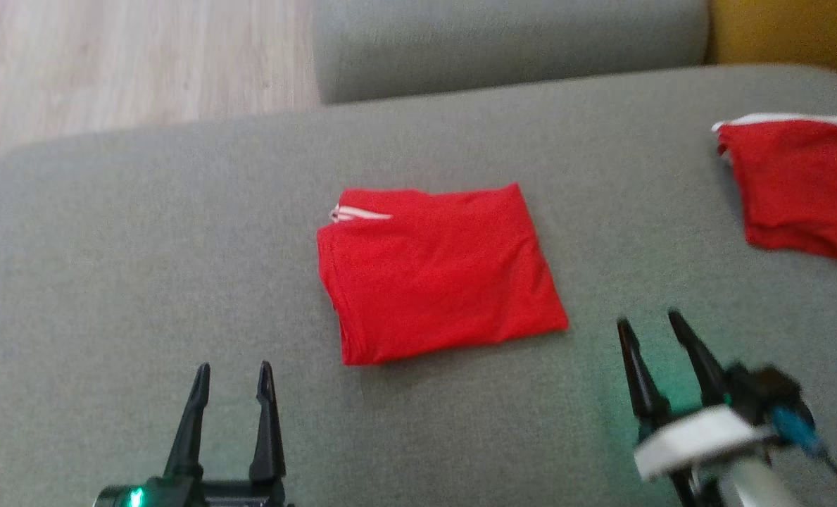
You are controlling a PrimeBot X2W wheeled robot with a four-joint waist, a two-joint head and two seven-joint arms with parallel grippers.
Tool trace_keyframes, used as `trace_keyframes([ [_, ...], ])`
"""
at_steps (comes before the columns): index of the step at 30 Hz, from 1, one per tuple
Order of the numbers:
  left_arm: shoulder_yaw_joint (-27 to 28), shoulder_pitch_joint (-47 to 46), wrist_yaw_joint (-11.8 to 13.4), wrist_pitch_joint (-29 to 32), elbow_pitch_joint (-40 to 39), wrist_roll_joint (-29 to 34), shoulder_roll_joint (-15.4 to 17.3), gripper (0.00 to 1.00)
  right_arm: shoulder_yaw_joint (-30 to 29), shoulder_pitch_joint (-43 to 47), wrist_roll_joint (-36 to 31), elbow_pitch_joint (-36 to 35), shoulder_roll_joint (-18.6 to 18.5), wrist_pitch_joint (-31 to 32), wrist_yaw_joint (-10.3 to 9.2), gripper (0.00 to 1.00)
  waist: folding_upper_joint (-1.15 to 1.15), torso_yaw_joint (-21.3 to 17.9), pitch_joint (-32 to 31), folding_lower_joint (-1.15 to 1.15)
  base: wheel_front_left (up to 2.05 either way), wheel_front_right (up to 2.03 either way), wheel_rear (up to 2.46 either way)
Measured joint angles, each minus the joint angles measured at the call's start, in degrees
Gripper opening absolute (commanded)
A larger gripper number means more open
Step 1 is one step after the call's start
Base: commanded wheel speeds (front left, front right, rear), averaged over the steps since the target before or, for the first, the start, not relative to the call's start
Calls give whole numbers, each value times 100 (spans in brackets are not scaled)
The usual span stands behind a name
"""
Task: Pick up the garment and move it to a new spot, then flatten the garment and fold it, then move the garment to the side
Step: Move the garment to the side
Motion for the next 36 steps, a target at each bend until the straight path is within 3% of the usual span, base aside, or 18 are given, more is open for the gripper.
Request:
trace_keyframes([
  [8, -236, -592, 59, 0, -71, 104, -2, 100, 706, -2267, 767, 1642, -48, 49, 0, 100, 0, 110, 814, 3, 0, 0, 0],
  [13, -413, -843, 104, 0, -38, 103, -5, 100, 1236, -3121, 1306, 2682, -116, 512, 0, 100, 0, 318, 1177, 3, 0, 0, 0],
  [14, -430, -864, 110, 0, -33, 102, -5, 100, 1379, -3192, 1433, 2820, -118, 628, 0, 76, 0, 368, 1228, 2, 0, 0, 0],
  [16, -439, -892, 159, 0, -26, 101, -5, 100, 1619, -3306, 1662, 2898, -123, 656, 0, 0, 0, 453, 1323, 1, 0, 0, 0],
  [20, -433, -943, 250, 0, -33, 86, -4, 100, 1983, -3634, 1913, 2988, -170, 464, 0, 0, 0, 478, 1460, 2, 0, 0, 0],
  [26, -382, -947, 254, 0, -60, 94, -5, 100, 2162, -3827, 1847, 3076, -376, 169, 1, 0, 0, 86, 1563, 0, 0, 0, 0],
  [34, -220, -1386, 123, 0, -91, 363, -4, 100, 1827, -4764, 1437, 2799, -1397, 53, 1, 0, 0, -658, 1957, 1, 0, 0, 0],
  [36, -189, -1563, 64, 0, -118, 452, -5, 100, 1651, -5026, 1319, 2710, -1816, 43, 1, 0, 0, -881, 2185, 1, 0, 0, 0],
])
